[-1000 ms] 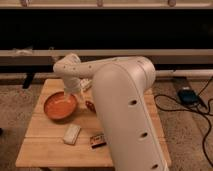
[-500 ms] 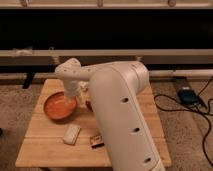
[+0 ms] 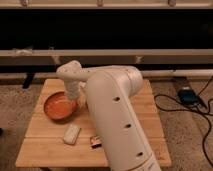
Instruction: Drag the ceramic bowl in a circle
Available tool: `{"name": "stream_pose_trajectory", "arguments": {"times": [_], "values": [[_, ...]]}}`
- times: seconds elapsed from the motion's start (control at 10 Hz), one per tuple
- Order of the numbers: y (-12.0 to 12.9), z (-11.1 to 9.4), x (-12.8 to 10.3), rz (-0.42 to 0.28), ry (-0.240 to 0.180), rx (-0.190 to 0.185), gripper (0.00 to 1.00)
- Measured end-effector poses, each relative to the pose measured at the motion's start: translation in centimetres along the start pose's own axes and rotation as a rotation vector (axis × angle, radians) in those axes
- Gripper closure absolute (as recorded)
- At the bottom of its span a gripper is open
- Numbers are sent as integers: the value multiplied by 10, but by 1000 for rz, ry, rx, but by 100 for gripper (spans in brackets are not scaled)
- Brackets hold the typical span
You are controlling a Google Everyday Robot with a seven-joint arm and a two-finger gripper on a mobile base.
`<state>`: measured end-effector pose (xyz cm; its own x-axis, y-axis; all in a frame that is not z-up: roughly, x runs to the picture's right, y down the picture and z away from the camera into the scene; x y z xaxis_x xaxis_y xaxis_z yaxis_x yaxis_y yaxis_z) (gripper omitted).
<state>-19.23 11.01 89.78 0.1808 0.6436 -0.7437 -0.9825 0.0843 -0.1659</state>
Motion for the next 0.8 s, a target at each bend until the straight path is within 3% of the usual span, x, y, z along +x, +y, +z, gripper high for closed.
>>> {"name": "stream_pose_trajectory", "arguments": {"times": [0.2, 0.4, 0.8], "values": [[-7, 4, 0, 22, 28, 10, 88], [-26, -1, -2, 67, 23, 34, 100], [-80, -25, 9, 131, -1, 128, 100]]}}
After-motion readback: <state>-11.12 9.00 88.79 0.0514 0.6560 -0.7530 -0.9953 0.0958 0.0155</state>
